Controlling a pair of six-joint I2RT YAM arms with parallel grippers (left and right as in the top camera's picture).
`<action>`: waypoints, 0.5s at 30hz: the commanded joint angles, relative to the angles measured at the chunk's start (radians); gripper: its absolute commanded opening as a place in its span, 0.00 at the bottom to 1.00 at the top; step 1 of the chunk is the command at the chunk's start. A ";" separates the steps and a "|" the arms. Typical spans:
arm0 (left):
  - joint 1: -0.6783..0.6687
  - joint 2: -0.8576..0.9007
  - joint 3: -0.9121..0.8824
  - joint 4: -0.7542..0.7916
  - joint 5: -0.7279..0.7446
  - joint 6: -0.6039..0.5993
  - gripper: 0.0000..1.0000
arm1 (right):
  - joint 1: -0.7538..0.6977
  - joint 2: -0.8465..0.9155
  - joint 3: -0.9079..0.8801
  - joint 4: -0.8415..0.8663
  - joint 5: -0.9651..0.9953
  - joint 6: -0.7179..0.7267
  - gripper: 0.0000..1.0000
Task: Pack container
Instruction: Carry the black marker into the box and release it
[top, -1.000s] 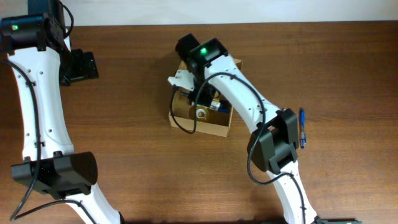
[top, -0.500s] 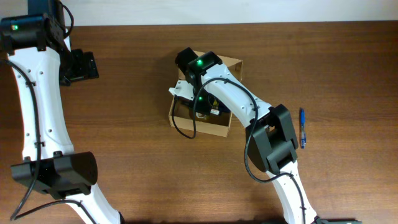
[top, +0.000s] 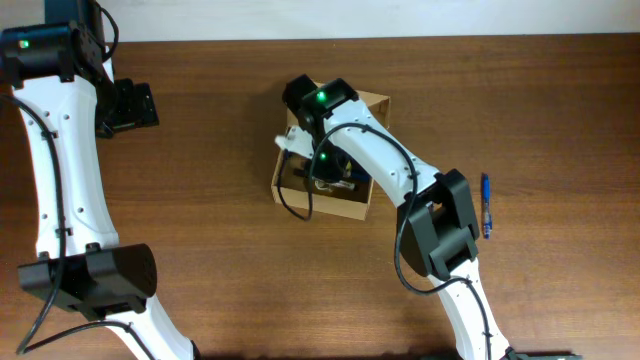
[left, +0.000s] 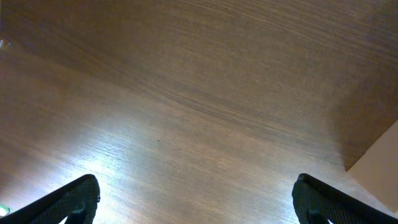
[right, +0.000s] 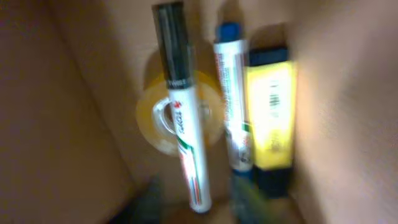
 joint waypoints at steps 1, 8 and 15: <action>0.003 -0.009 -0.006 -0.001 -0.007 0.008 1.00 | -0.001 -0.048 0.104 -0.021 0.053 0.059 0.53; 0.003 -0.009 -0.006 -0.001 -0.007 0.008 1.00 | -0.001 -0.235 0.130 -0.035 0.145 0.132 0.52; 0.003 -0.009 -0.006 -0.001 -0.007 0.009 1.00 | -0.068 -0.504 0.053 0.009 0.158 0.180 0.46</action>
